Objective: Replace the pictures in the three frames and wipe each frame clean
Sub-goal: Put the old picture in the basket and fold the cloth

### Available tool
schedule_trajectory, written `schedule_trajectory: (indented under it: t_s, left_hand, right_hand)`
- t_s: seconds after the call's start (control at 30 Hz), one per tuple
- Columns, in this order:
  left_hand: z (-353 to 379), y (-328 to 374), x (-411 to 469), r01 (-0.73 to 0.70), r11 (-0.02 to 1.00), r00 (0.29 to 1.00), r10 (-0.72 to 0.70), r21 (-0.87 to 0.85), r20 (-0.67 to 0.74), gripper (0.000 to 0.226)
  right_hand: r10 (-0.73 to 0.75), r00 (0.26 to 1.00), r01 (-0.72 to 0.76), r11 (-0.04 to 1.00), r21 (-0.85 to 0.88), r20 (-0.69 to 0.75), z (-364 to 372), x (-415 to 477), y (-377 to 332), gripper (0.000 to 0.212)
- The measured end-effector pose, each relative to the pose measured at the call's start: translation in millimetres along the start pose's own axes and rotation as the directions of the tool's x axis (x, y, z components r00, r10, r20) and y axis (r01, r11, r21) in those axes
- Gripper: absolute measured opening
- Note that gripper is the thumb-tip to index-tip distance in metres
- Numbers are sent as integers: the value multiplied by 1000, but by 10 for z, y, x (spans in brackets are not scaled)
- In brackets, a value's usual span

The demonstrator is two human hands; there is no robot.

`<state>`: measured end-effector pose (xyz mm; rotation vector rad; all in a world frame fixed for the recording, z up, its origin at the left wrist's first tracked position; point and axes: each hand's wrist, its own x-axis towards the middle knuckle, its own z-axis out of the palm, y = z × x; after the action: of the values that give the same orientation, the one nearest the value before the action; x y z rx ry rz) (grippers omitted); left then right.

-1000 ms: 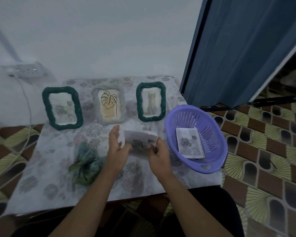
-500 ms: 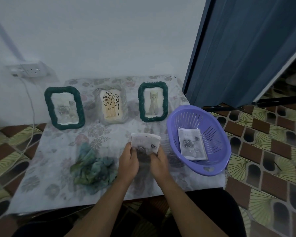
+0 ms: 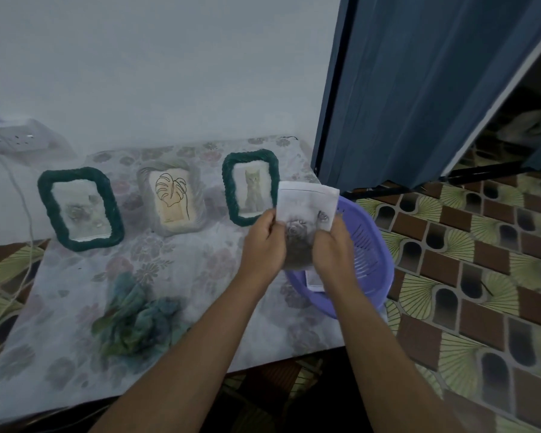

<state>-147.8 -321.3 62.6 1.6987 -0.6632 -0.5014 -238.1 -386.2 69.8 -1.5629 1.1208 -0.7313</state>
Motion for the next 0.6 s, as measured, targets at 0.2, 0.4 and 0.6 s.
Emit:
schedule_trajectory:
  t_s: [0.2, 0.4, 0.6]
  left_hand:
    - [630, -22, 180, 283, 959, 948, -284, 27, 142, 35]
    - [963, -142, 351, 569, 818, 815, -546, -83, 196, 68]
    - [1075, -289, 439, 603, 797, 791, -593, -28, 147, 61]
  right_hand:
    - [160, 986, -149, 972, -182, 47, -386, 453, 234, 32]
    - [366, 913, -292, 893, -342, 178, -391, 709, 551, 47]
    - [473, 867, -380, 831, -406, 157, -377, 822, 658, 89]
